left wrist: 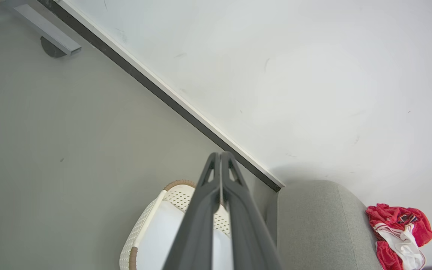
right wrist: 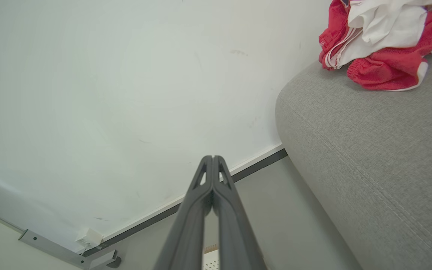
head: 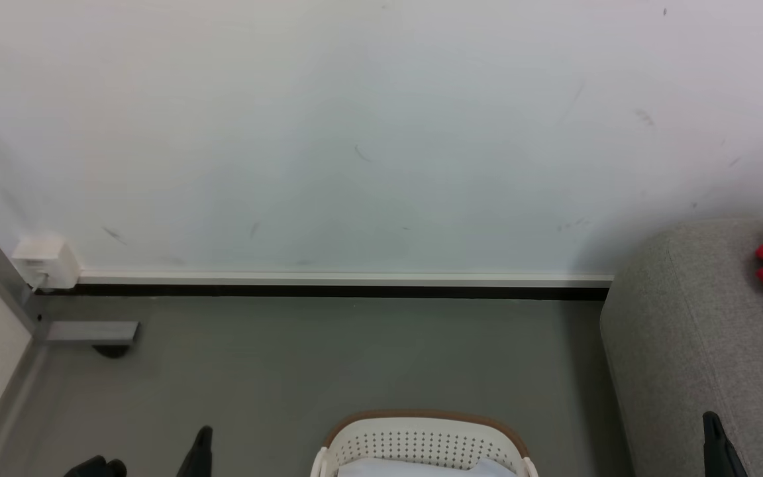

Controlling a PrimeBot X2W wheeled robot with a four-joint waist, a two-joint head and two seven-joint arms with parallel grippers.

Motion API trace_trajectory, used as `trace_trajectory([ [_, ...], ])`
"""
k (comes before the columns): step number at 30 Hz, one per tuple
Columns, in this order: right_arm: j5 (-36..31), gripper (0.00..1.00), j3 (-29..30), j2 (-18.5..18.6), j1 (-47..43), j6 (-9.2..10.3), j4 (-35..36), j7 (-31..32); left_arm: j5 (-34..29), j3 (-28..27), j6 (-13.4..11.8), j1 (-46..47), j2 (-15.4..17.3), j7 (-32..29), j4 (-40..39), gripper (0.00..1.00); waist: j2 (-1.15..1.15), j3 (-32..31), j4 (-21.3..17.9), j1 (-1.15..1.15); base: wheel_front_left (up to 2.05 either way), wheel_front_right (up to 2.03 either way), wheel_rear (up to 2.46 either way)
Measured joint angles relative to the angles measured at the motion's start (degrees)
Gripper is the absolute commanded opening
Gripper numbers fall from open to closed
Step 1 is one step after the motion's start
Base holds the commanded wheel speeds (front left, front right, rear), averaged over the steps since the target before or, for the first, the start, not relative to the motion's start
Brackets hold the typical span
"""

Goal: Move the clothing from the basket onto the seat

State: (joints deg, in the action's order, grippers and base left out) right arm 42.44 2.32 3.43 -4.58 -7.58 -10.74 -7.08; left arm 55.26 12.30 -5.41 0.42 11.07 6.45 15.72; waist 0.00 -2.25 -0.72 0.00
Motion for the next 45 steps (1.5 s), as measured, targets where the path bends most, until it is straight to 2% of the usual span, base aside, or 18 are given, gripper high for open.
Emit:
trace_trajectory([
  [24, 17.8, 0.0, 0.8, 0.2, 3.4, 0.0, -1.1, 4.1, 13.1, -6.4, 4.4, 1.9, -2.7, -4.4, -0.6, 0.0, 0.0, 0.7, 0.2, 0.0, 0.0, 0.0, 0.0],
  [45, 30.2, 0.0, 1.5, 0.3, 5.9, 0.01, -1.9, 7.2, 22.0, -10.9, 7.6, 3.2, -4.7, -7.4, -1.0, 0.0, 0.0, 1.2, 0.4, 0.0, 0.0, 0.0, 0.0],
])
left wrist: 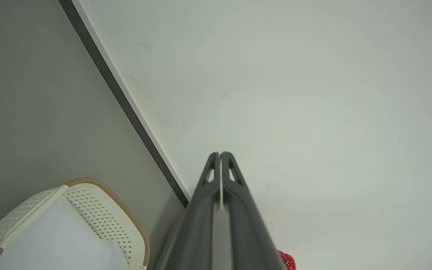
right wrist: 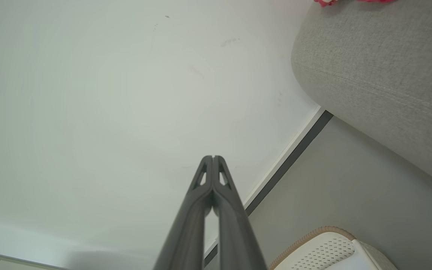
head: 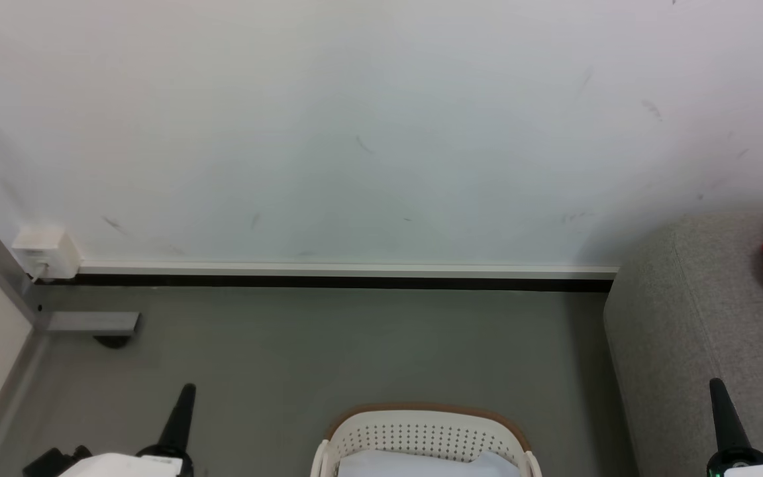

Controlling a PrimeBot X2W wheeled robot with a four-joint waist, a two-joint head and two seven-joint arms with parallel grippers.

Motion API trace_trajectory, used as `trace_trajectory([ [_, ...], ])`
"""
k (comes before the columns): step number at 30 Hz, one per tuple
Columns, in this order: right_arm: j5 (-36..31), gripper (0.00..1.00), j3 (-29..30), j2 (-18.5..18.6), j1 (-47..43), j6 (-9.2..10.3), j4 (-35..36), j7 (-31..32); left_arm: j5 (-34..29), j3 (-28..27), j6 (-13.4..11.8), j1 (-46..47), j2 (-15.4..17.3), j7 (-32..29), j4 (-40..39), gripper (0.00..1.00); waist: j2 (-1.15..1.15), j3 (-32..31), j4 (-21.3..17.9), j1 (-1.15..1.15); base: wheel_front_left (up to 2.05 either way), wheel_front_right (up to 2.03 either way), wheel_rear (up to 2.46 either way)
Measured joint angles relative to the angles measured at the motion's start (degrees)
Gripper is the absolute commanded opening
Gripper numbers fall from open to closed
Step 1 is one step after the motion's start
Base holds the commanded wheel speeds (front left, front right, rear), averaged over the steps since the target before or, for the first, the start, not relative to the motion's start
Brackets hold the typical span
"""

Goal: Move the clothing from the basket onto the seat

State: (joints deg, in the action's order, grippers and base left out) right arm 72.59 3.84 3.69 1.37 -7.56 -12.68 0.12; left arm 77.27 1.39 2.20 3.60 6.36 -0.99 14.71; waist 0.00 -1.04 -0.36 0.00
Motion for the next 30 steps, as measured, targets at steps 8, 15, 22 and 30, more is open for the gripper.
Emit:
trace_trajectory([
  [8, 4.2, 0.0, 0.3, 0.0, 0.9, 0.0, -0.2, 1.1, 3.2, -1.5, 1.1, 0.6, -0.6, -1.0, -0.1, 0.0, 0.0, 0.2, 0.1, 0.0, 0.0, 0.0, 0.0],
  [15, 7.6, 0.0, 0.5, 0.0, 1.8, 0.0, -0.4, 2.1, 5.8, -2.9, 1.9, 0.9, -1.2, -2.0, -0.2, 0.0, 0.0, 0.4, 0.1, 0.0, 0.0, 0.0, 0.0],
  [22, 10.8, 0.0, 0.7, 0.0, 2.3, 0.0, -0.6, 2.9, 7.9, -4.1, 2.8, 1.3, -1.8, -2.7, -0.4, 0.0, 0.0, 0.6, 0.2, 0.0, 0.0, 0.0, 0.0],
  [30, 14.3, 0.0, 1.0, 0.0, 3.2, 0.0, -0.8, 3.9, 10.6, -5.4, 3.8, 1.8, -2.3, -3.7, -0.4, 0.0, 0.0, 0.8, 0.2, 0.0, 0.0, 0.0, 0.0],
])
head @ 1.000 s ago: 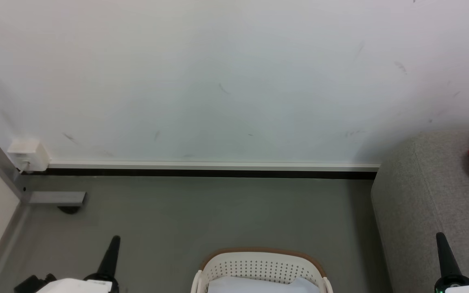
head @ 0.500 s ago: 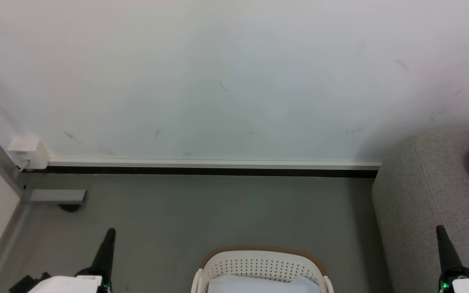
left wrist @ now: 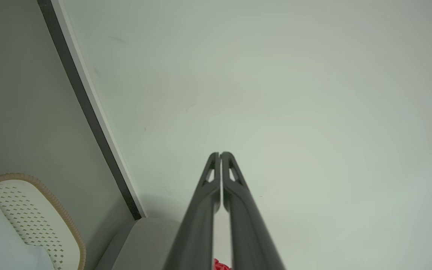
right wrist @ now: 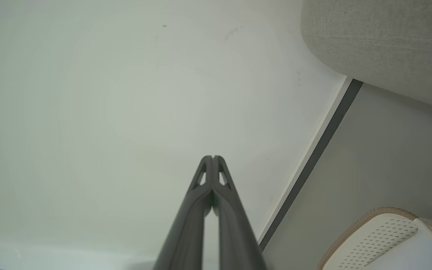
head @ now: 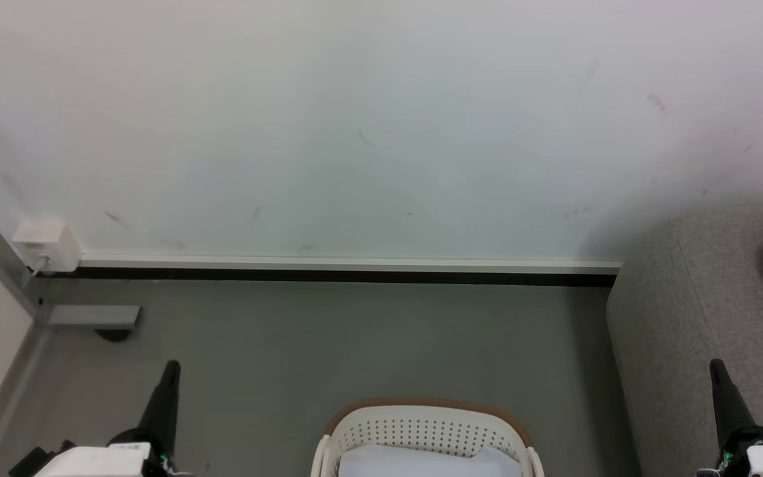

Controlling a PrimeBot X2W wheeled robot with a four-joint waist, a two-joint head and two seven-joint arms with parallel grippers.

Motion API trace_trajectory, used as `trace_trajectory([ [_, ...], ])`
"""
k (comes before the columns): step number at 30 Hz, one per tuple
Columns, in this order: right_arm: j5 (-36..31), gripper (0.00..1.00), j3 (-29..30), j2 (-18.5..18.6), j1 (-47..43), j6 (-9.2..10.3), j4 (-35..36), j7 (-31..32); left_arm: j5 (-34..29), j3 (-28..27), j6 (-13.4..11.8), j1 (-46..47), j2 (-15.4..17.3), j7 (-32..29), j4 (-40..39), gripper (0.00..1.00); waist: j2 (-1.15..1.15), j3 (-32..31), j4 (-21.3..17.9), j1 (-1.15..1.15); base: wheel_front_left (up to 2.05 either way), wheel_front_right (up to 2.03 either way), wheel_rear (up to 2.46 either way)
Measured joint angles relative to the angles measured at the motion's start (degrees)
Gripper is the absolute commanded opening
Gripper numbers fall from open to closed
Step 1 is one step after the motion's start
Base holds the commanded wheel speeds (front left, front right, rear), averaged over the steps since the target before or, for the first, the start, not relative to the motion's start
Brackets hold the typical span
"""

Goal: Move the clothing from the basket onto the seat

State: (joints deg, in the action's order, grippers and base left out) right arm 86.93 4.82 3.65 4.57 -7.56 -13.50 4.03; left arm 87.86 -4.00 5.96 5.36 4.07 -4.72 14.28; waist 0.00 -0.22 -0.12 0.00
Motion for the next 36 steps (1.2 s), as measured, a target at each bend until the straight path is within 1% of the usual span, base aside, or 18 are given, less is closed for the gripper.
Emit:
trace_trajectory([
  [15, 6.2, 0.0, 0.5, 0.0, 1.2, 0.0, -0.4, 1.6, 4.3, -2.3, 1.6, 0.6, -1.0, -1.6, -0.2, 0.0, 0.0, 0.4, 0.1, 0.0, 0.0, 0.0, 0.0],
  [36, 6.3, 0.0, 0.8, -0.1, 1.3, 0.0, -0.4, 1.9, 4.5, -2.4, 1.6, 0.6, -1.2, -1.7, -0.2, 0.0, 0.0, 0.4, 0.1, 0.0, 0.0, 0.0, 0.0],
])
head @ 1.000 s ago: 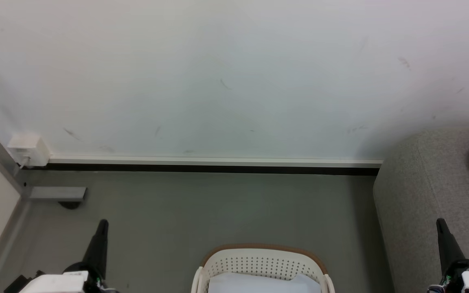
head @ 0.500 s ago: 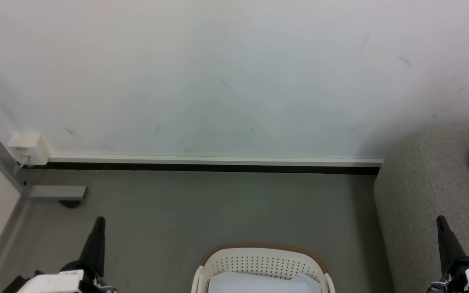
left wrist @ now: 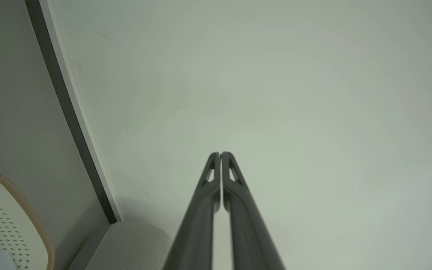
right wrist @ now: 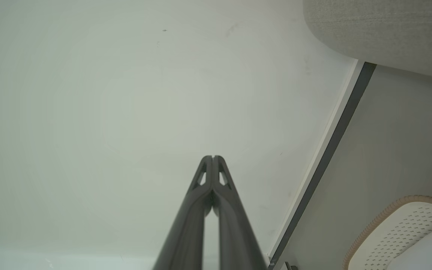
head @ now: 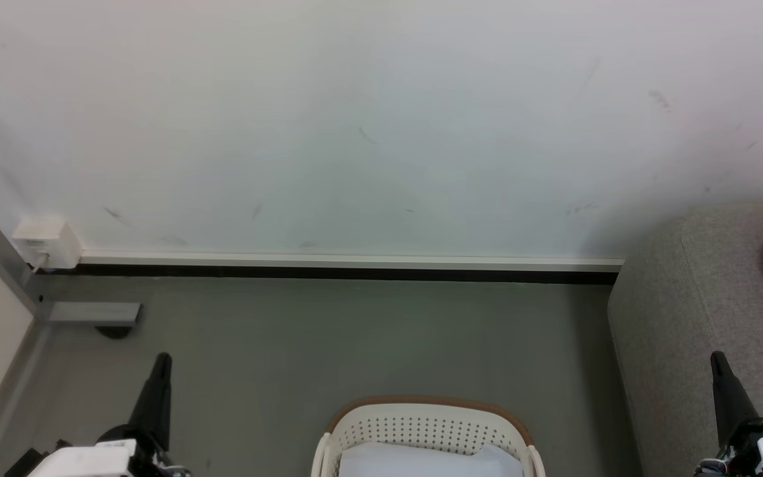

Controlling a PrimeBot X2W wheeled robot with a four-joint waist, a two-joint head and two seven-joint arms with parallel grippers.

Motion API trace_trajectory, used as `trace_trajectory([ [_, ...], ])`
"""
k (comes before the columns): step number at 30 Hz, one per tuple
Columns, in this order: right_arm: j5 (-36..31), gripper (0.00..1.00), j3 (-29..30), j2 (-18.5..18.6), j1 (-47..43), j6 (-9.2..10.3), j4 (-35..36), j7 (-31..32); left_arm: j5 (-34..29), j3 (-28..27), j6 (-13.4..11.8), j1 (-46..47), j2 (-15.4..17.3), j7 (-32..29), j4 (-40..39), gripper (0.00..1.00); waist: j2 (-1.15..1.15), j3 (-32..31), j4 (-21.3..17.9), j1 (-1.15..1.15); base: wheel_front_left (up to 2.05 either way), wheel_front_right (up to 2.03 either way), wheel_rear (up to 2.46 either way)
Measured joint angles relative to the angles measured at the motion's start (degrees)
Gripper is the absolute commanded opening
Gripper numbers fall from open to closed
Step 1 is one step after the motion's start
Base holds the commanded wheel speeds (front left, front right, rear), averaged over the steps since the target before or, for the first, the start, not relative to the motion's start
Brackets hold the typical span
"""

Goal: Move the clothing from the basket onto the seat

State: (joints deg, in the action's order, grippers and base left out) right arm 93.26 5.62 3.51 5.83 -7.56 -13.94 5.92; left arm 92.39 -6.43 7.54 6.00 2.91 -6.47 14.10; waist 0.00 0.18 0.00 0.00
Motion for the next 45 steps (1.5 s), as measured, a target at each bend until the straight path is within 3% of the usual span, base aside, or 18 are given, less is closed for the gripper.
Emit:
trace_trajectory([
  [45, -0.3, 0.0, 0.4, -0.3, 0.0, 0.0, 0.0, 0.4, 0.0, -0.1, 0.0, 0.0, -0.1, 0.0, 0.0, 0.0, 0.0, 0.0, 0.0, 0.0, 0.0, 0.0, 0.0],
])
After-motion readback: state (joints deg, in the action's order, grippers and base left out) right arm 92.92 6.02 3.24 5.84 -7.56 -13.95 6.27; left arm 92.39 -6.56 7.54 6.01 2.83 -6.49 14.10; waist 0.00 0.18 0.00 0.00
